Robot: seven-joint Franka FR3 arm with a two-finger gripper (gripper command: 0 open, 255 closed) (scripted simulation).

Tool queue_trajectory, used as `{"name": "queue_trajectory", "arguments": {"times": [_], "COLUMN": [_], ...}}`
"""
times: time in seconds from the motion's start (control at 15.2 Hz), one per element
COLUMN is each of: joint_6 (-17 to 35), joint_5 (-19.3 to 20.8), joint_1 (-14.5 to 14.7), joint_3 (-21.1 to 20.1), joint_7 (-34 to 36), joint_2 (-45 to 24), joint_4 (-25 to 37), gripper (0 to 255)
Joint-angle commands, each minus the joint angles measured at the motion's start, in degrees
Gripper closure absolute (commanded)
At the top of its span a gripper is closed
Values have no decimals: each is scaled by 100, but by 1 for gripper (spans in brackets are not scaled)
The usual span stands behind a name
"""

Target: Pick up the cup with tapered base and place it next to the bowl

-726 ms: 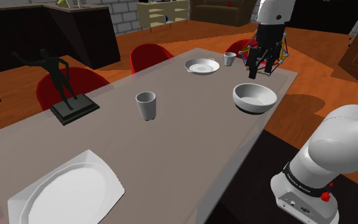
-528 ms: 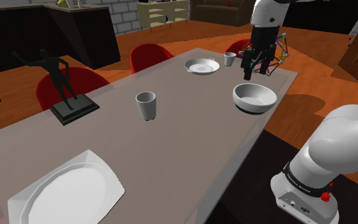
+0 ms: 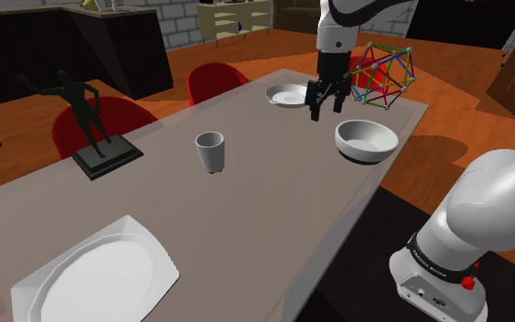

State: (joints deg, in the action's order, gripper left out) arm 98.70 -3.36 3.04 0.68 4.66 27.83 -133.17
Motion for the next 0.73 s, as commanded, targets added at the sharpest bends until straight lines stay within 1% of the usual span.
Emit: {"name": "queue_trajectory", "arguments": {"times": [0.0, 0.33, 0.66], "joint_6": [227, 665, 947], "joint_5": [-74, -196, -248], "joint_1": [67, 206, 334], "joint_3": [-77, -252, -406], "joint_7": [60, 191, 328], "joint_2": [-420, -1448, -2489], "joint_4": [211, 836, 1632], "gripper": [0, 0, 0]}}
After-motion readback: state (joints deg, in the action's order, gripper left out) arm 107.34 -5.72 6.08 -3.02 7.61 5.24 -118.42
